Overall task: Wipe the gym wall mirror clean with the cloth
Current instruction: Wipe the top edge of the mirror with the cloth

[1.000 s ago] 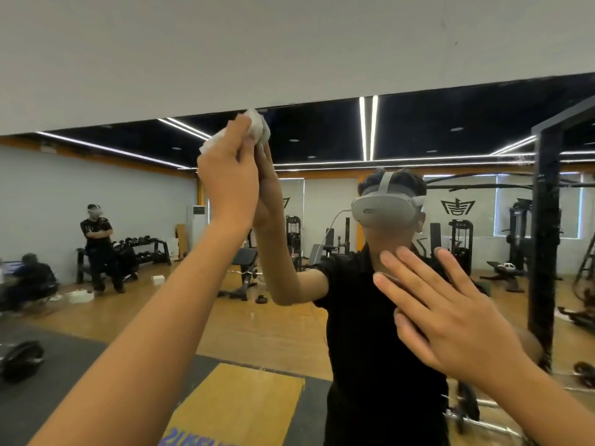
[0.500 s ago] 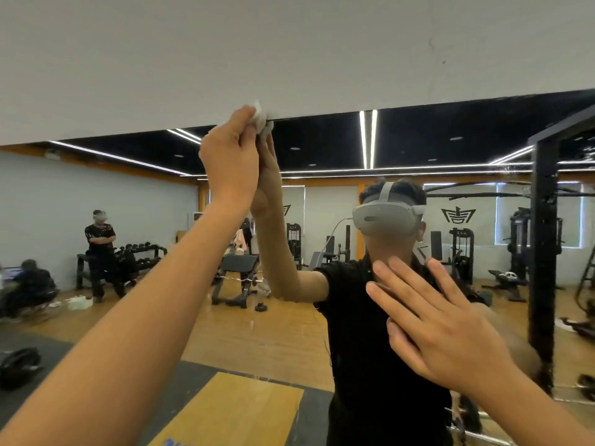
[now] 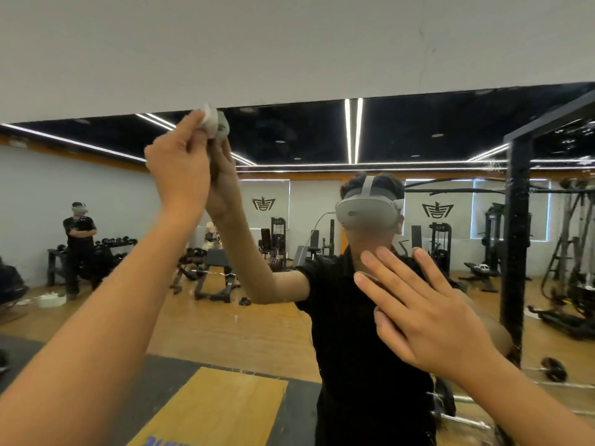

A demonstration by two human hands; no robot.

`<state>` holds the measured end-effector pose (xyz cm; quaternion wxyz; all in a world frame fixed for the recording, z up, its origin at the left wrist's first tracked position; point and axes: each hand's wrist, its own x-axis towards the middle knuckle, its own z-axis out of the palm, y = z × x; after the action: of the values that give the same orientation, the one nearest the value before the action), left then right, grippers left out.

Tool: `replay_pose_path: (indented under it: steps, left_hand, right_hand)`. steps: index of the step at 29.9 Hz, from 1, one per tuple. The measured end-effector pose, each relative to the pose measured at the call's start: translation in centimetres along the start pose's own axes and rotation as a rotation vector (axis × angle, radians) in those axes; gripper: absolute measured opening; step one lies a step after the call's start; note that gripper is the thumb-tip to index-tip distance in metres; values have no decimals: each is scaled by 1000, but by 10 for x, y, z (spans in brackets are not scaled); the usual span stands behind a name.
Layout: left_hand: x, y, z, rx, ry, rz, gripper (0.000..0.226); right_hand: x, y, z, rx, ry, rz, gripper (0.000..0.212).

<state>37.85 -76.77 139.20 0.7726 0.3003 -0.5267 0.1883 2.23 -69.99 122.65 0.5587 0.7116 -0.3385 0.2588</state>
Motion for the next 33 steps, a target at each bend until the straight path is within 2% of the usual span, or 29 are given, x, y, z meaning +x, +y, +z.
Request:
replay_pose_path:
  steps: [3,5,10,12,14,19,22,24,29,33]
  left_hand:
    - [-15,-11,-12,50,19,-38,22]
    - [-35,2,-6,23,-19,29,21]
    - [-76,39,27,105,-239,525,32]
    - [-66,30,26,142,-271,616,35]
    - [-51,18,18,182,-254,586,35]
    - [-15,6,6,98,-39,173,29]
    - [-7,13,19,60,56,60,25]
    - [-7,31,31,26,55,92,25]
    - [-30,74,56,-13,-111,380,26]
    - [-74,57,49,29,-183,425,34]
  right_hand:
    - [0,-2,0,-6,14,5,59]
    - [0,-1,0,-7,5,5,59]
    - [0,-1,-1,-10,-11,-1,59]
    - [0,-1,0,-6,-10,-5,59]
    - [-1,0,1,-3,-10,0,58]
    - [0,-1,1,-1,5,0,58]
    - [-1,0,2,4,-2,1,58]
    - [-1,1,2,4,-2,-2,58]
    - [0,0,2,-3,20,-6,58]
    - [1,-1,1,-6,16,4,58]
